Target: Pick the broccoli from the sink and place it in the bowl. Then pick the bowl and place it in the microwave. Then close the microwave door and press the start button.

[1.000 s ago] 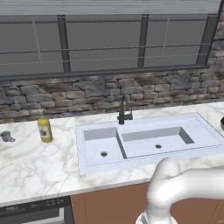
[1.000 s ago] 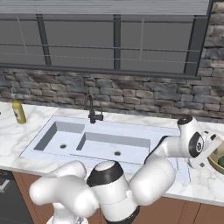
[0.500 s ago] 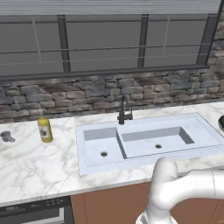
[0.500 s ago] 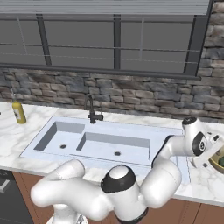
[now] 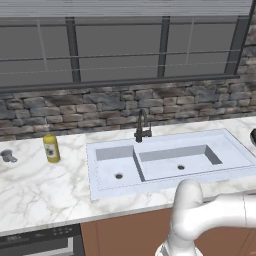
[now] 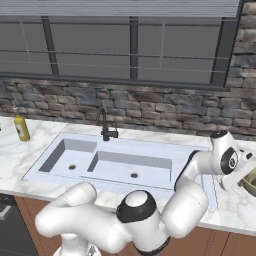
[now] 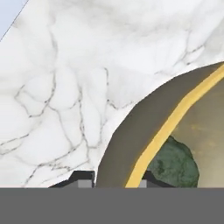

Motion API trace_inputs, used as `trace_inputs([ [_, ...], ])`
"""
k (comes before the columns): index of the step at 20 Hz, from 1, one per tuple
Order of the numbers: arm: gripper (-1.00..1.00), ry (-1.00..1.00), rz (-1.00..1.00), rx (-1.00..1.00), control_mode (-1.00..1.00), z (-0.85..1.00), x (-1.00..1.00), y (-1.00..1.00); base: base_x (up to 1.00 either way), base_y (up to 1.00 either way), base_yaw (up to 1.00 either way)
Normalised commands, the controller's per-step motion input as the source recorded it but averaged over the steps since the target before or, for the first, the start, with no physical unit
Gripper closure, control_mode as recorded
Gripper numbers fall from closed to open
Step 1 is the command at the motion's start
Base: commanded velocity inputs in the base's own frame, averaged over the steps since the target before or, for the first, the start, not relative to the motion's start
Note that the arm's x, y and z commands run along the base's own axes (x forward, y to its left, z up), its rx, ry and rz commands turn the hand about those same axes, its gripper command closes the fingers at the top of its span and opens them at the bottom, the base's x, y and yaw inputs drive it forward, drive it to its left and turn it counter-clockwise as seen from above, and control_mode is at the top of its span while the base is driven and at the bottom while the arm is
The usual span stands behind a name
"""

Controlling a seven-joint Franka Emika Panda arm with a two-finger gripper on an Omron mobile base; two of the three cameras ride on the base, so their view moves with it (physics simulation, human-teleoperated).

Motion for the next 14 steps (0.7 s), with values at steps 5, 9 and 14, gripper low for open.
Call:
trace_inputs([
  [5,1.0,-0.14,0.13,-0.05,-1.0,0.45,-0.99,0.71,0.0,0.0,0.0],
  [9,1.0,-0.32,0.31,-0.18,-1.0,0.88,-0.82,1.0,0.0,0.0,0.0],
  [14,1.0,-0.14,0.28,-0.14,-1.0,1.0,-0.67,1.0,0.0,0.0,0.0],
])
